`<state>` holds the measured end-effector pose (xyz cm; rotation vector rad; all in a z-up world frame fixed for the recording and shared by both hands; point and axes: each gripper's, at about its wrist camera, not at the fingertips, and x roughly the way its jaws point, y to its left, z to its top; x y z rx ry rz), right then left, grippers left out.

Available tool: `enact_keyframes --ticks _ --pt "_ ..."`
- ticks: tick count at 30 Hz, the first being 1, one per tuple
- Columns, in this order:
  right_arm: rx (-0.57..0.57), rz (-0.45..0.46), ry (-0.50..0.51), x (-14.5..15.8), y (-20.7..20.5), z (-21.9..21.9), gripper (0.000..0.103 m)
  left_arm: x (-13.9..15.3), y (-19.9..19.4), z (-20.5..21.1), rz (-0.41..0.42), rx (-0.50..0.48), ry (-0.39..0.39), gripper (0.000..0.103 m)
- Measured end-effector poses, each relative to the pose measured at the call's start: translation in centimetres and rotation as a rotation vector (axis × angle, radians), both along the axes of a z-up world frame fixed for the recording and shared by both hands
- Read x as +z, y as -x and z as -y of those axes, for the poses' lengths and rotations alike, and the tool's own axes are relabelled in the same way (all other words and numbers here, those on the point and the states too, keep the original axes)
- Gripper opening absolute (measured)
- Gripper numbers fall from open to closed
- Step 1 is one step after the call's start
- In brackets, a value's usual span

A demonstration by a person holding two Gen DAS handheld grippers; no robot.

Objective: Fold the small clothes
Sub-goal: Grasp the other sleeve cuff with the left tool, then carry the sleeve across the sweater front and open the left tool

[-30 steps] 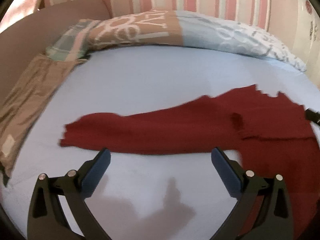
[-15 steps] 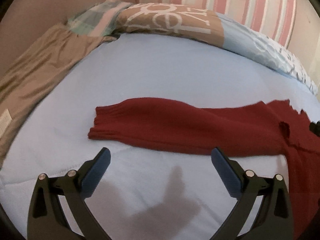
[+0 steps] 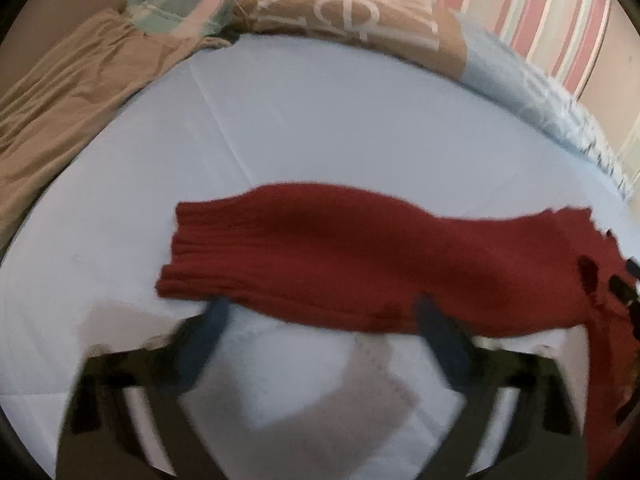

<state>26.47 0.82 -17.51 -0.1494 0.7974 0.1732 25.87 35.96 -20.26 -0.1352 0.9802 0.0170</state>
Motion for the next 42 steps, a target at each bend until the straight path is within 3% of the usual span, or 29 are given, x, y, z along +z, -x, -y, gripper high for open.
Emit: enact_keyframes --ticks 3,6,8,12,19,26,35,42 --pt "-0.011 0.008 -0.007 0.2 0.0 0.5 0.100 -0.4 -0.4 0.4 -0.012 -0.003 -0.035 0.070" --pt "-0.019 0.009 -0.006 0.1 -0.2 1.0 0.100 -0.3 -0.4 0.0 -0.011 0.006 -0.019 0.050" --pt "-0.019 0.006 0.000 0.0 -0.3 1.1 0.100 -0.2 -0.4 -0.2 -0.001 0.003 -0.008 0.029" --pt "-0.032 0.000 -0.007 -0.2 -0.3 1.7 0.100 0.0 -0.5 0.0 0.022 -0.017 -0.002 0.015" --pt "-0.045 -0.001 -0.018 -0.3 0.0 2.7 0.100 2.7 0.5 1.4 0.128 -0.036 -0.028 0.013" --pt "-0.047 0.005 -0.045 1.5 0.3 5.3 0.100 6.9 2.0 7.3 0.207 -0.119 -0.104 0.013" --pt "-0.096 0.037 -0.026 4.0 1.3 12.3 0.100 8.9 0.6 23.2 0.212 -0.367 0.023 0.013" --pt "-0.255 0.008 -0.033 3.5 2.7 22.8 0.100 6.8 0.1 36.5 0.145 -0.571 0.038 0.013"
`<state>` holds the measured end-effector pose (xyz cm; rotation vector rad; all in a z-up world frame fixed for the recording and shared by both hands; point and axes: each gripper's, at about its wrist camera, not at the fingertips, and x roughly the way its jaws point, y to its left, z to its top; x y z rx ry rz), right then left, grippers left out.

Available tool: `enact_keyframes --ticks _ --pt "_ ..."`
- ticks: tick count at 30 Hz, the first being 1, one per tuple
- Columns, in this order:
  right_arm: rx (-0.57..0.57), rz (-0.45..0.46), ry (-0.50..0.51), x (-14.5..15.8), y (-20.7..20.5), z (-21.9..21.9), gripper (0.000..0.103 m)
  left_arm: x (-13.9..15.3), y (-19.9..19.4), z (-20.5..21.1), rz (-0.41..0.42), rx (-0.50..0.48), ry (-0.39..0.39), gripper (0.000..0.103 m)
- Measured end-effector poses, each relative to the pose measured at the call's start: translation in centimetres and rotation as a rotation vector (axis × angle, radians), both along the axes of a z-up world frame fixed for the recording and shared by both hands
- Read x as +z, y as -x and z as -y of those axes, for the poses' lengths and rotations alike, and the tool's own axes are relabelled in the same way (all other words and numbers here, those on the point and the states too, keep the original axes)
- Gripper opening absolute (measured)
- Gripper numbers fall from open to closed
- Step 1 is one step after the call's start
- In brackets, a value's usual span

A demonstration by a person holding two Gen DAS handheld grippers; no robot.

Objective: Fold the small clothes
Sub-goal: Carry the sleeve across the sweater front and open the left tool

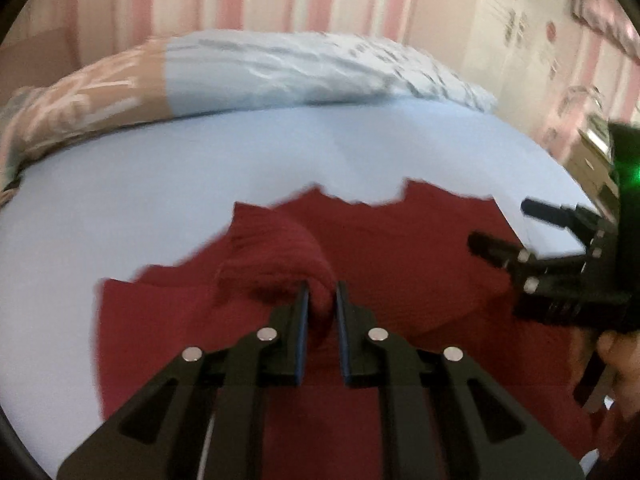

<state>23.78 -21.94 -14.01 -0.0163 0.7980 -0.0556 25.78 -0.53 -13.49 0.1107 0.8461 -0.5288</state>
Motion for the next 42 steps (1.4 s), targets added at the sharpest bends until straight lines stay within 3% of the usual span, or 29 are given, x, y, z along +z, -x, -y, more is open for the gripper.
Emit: enact_keyframes --ticks 4,6,7,8,9,16,22,27,30,32,33,37,40,42 --pt "-0.065 -0.030 -0.020 -1.4 0.9 3.8 0.100 -3.2 -0.4 3.3 -0.065 -0.040 -0.041 0.013" --pt "-0.080 -0.043 -0.033 -2.2 1.2 4.7 0.100 -4.5 0.3 3.9 -0.089 -0.044 -0.074 0.018" --pt "-0.083 -0.049 -0.041 -2.6 1.2 4.9 0.100 -4.7 0.5 3.9 -0.085 -0.035 -0.086 0.027" --pt "-0.082 -0.053 -0.053 -2.9 1.3 5.0 0.100 -4.9 1.1 4.0 -0.078 -0.020 -0.103 0.050" --pt "-0.080 -0.057 -0.061 -3.1 1.2 5.0 0.100 -4.9 1.7 3.7 -0.070 -0.012 -0.105 0.058" --pt "-0.014 -0.085 -0.111 -4.8 1.0 3.3 0.099 -4.6 4.8 1.0 -0.008 0.065 -0.136 0.059" --pt "0.065 -0.102 -0.196 -4.9 0.5 1.2 0.099 -5.6 2.5 0.1 -0.031 0.099 -0.162 0.059" --pt "0.136 -0.120 -0.259 -4.7 -1.4 -1.4 0.096 -5.6 2.9 -0.1 -0.021 0.106 -0.166 0.060" --pt "0.158 -0.173 -0.271 -5.3 -2.9 -2.8 0.081 -5.7 2.9 0.0 -0.021 0.108 -0.167 0.060" --pt "0.165 -0.223 -0.285 -6.1 -3.8 -3.4 0.059 -5.7 2.9 0.0 -0.024 0.108 -0.167 0.060" --pt "0.162 -0.240 -0.293 -6.4 -4.0 -3.7 0.055 -5.7 2.8 0.1 -0.024 0.108 -0.168 0.060" --pt "0.182 -0.221 -0.252 -6.1 -3.8 -4.4 0.026 -5.4 2.6 0.1 -0.036 0.113 -0.164 0.060" --pt "0.209 -0.187 -0.176 -5.3 -3.5 -4.8 0.024 -4.0 2.4 -0.3 -0.037 0.131 -0.149 0.060" --pt "0.219 -0.171 -0.152 -5.0 -3.4 -4.7 0.024 -2.5 2.2 -1.2 -0.043 0.142 -0.085 0.061"
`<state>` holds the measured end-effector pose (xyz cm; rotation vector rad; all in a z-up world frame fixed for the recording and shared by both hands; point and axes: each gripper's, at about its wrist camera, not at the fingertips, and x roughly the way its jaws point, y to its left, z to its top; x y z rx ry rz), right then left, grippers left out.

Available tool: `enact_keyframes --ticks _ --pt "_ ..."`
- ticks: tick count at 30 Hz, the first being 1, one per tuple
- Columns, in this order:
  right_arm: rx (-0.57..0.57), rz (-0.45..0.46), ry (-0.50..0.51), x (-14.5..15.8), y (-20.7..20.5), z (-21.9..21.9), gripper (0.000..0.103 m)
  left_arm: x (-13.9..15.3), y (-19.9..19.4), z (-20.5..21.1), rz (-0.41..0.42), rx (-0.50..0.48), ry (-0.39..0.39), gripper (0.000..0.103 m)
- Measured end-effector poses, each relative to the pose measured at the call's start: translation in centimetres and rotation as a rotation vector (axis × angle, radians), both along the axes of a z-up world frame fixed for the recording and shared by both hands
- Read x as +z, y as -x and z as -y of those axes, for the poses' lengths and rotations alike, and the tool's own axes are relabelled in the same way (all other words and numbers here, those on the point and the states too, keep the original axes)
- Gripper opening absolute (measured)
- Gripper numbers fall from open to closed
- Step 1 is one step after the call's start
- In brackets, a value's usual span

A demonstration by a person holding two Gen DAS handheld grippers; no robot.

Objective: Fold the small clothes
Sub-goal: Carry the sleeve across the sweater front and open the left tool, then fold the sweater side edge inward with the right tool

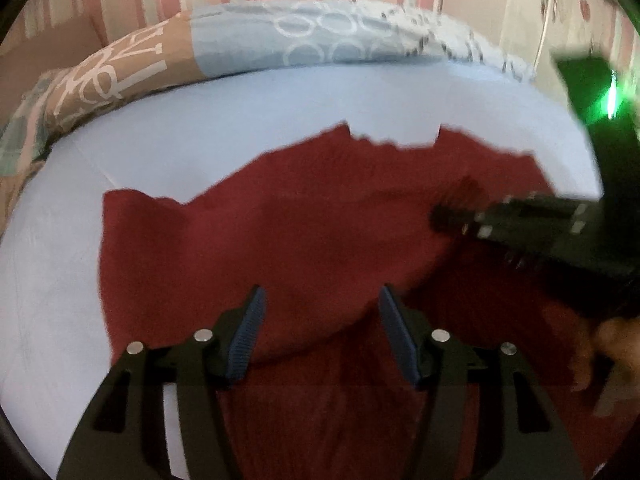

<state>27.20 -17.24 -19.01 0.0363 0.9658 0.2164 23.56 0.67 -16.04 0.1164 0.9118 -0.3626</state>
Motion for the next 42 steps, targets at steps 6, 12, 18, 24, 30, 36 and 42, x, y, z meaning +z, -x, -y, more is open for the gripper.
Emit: enact_keyframes --ticks 6,12,18,24,30,36,42 --pt "-0.085 0.075 0.037 1.0 0.6 2.9 0.022 1.0 -1.1 -3.7 0.013 0.085 -0.003 0.068" --pt "-0.237 0.220 0.173 3.8 1.8 8.6 0.021 1.1 -2.0 -5.0 -0.001 0.119 0.036 0.068" --pt "-0.352 0.191 0.205 3.7 2.9 14.9 0.021 -1.9 -3.9 -2.6 -0.082 0.072 0.013 0.057" --pt "-0.357 0.082 0.189 0.3 3.5 15.7 0.021 -2.8 -4.2 -1.5 -0.078 0.058 -0.066 0.056" --pt "-0.396 0.021 0.088 -2.0 4.1 17.1 0.028 -2.4 -3.8 -1.7 -0.084 0.036 -0.085 0.061" --pt "-0.377 0.094 0.076 1.0 5.6 17.4 0.052 -0.4 -2.4 -1.2 -0.041 -0.008 -0.092 0.069" --pt "-0.251 0.162 0.188 1.9 6.0 12.1 0.068 1.1 -1.8 3.1 0.059 -0.058 -0.130 0.085"
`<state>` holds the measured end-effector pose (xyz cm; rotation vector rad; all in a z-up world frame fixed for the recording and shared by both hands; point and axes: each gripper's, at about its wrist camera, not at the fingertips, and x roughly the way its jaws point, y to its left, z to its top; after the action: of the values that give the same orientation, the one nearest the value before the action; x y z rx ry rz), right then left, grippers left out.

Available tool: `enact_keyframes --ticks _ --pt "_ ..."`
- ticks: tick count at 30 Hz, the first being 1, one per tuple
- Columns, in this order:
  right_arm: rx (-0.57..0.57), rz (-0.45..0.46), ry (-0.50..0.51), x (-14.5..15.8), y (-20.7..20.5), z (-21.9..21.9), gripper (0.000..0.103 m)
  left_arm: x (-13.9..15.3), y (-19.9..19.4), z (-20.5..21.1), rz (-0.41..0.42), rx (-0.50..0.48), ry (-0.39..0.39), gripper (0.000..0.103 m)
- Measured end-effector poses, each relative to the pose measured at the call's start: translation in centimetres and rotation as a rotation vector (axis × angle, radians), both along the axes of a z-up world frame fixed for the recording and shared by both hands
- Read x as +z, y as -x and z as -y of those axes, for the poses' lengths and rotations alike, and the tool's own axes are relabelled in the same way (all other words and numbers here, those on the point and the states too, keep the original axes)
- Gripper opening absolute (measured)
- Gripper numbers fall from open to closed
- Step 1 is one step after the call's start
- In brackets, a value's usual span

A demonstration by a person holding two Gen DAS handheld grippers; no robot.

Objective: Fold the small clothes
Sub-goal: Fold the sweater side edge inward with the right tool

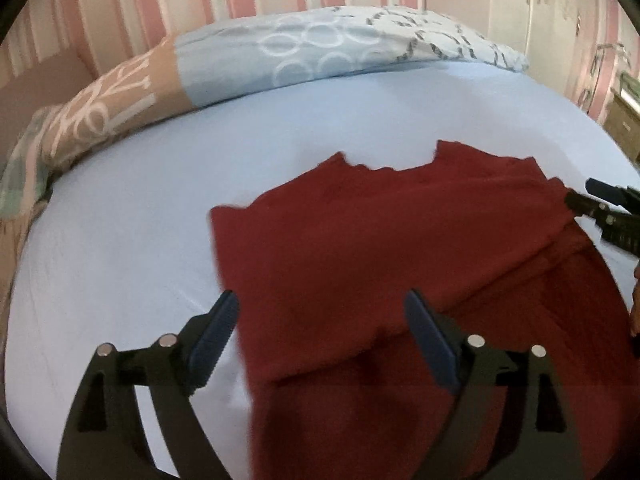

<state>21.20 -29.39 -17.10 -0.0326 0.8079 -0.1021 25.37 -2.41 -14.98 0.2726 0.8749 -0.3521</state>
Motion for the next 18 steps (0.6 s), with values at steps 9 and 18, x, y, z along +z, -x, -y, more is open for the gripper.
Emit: enact_keyframes --ticks 9,18 --pt "0.018 -0.112 -0.029 -4.0 -1.1 -0.4 0.068 -4.4 -0.6 1.8 -0.071 0.096 0.021 0.086" --pt "0.028 -0.108 -0.056 -4.1 -0.7 0.7 0.069 -4.5 -0.1 1.3 -0.073 0.097 0.028 0.086"
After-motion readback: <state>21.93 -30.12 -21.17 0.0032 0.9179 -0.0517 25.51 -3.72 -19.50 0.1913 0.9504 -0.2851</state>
